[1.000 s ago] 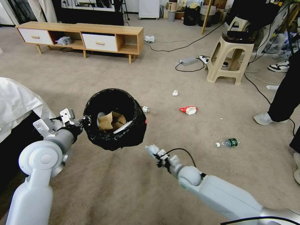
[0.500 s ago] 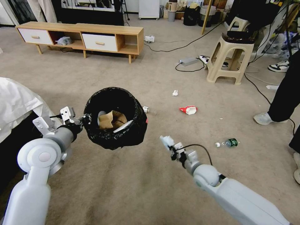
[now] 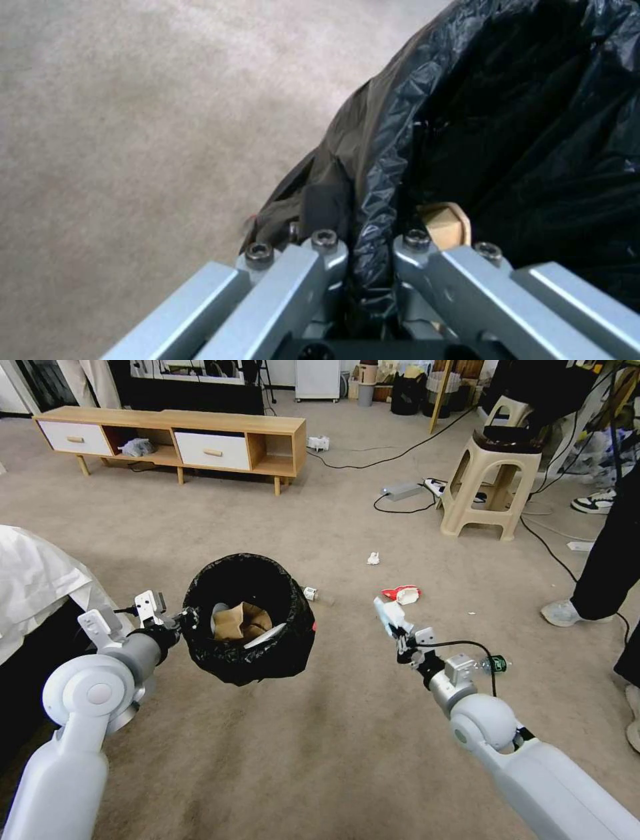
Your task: Pick up the trash bin and place the garbage on the floor into it.
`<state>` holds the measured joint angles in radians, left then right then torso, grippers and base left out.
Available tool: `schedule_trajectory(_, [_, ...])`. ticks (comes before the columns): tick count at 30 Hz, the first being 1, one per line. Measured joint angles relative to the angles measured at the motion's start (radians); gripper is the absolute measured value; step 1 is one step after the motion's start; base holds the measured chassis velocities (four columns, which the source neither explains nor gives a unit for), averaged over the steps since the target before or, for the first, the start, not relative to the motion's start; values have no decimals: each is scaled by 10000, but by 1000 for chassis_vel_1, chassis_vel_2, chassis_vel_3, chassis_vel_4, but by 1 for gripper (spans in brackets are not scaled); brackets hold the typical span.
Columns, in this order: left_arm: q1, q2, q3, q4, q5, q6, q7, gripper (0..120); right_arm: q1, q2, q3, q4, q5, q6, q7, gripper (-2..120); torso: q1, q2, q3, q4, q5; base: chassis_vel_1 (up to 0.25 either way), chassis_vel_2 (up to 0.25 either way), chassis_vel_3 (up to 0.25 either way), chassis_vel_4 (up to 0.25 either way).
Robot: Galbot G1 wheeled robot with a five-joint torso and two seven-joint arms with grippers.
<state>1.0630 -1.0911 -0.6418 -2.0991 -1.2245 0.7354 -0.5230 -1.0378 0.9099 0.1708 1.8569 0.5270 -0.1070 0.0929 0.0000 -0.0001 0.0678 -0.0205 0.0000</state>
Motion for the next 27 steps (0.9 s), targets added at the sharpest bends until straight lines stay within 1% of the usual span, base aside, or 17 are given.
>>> schedule_trajectory(4, [180,102,250,163,19,0,-108,0,-126,94,518,422,-52,254,-399,0,0,0,0,-1,-1,0,0,0,0])
schedule_trajectory(7, [229,111,389,291,75,0,-102,0,-159,137,610,667,-51,362,-488,0,0,0,0,0,-1,0,0,0,0])
schedule_trajectory(13, [243,-32,767,666,229,0,-17,0,-278,191,622,1221,-56,626,-722,0,0,0,1,-1,0,0,0,0,0])
schedule_trajectory(14, [243,-32,767,666,229,0,-17,0,-278,191,622,1221,-56,626,-722,0,0,0,1,-1,0,0,0,0,0])
schedule_trajectory(16, [233,-72,993,813,313,0,34,0,-327,190,618,1392,-58,825,-882,0,0,0,1,0,0,0,0,0,0])
schedule_trajectory(17, [233,-72,993,813,313,0,34,0,-327,190,618,1392,-58,825,-882,0,0,0,1,0,0,0,0,0,0])
schedule_trajectory(19, [186,-139,1345,1013,418,0,85,0,-398,173,622,1515,-58,1052,-1104,0,0,0,1,0,0,0,0,0,0])
schedule_trajectory(20, [186,-139,1345,1013,418,0,85,0,-398,173,622,1515,-58,1052,-1104,0,0,0,1,0,0,0,0,0,0])
schedule_trajectory(22, [107,-227,1620,1175,517,0,145,0,-483,143,634,1564,-57,1280,-1314,0,0,0,0,-1,0,0,0,0,0])
schedule_trajectory(23, [107,-227,1620,1175,517,0,145,0,-483,143,634,1564,-57,1280,-1314,0,0,0,0,-1,0,0,0,0,0])
schedule_trajectory(25, [-8,-367,1926,1349,667,0,213,0,-598,110,643,1592,-8,1546,-1643,0,0,0,1,-2,0,0,0,0,0])
schedule_trajectory(26, [-8,-367,1926,1349,667,0,213,0,-598,110,643,1592,-8,1546,-1643,0,0,0,1,-2,0,0,0,0,0])
schedule_trajectory(27, [-50,-415,2048,1401,738,0,226,0,-649,107,642,1633,49,1620,-1752,0,0,0,0,-1,1,0,0,0,0])
